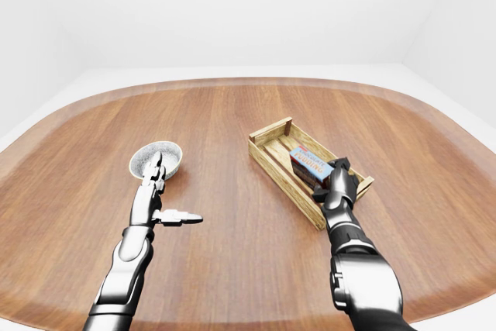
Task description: Pick up the chocolate pudding and put it in the tray.
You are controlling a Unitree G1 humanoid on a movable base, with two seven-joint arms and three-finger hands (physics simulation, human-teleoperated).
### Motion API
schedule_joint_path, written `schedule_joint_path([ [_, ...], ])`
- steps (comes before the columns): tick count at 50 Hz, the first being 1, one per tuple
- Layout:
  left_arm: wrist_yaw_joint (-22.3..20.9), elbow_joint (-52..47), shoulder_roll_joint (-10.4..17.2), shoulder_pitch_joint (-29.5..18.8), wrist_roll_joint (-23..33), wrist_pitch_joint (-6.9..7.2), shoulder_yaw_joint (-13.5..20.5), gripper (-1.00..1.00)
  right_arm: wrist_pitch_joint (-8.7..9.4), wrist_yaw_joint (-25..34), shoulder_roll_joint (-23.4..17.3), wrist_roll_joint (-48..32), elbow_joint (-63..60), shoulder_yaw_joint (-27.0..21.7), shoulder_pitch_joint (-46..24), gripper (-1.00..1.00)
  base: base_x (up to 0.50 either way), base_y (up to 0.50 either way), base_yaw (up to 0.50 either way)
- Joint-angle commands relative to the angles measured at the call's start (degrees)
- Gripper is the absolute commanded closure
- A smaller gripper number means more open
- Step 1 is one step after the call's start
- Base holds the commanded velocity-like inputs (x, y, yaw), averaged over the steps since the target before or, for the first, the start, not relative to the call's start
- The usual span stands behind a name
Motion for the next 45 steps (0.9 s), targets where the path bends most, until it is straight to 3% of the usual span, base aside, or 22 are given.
schedule_joint_path([
  [1,-1.78,-0.56,-0.31,-0.03,-3.29,1.44,0.67,-1.00,-0.01,-0.89,-0.06,0.19,0.02,-0.04,0.46,1.00,0.00,0.00,0.00],
  [45,-1.96,-1.16,-0.32,0.24,-3.15,1.68,0.59,-1.00,-0.01,-1.47,0.12,-0.28,0.31,-0.35,2.36,1.00,0.00,0.00,0.00],
])
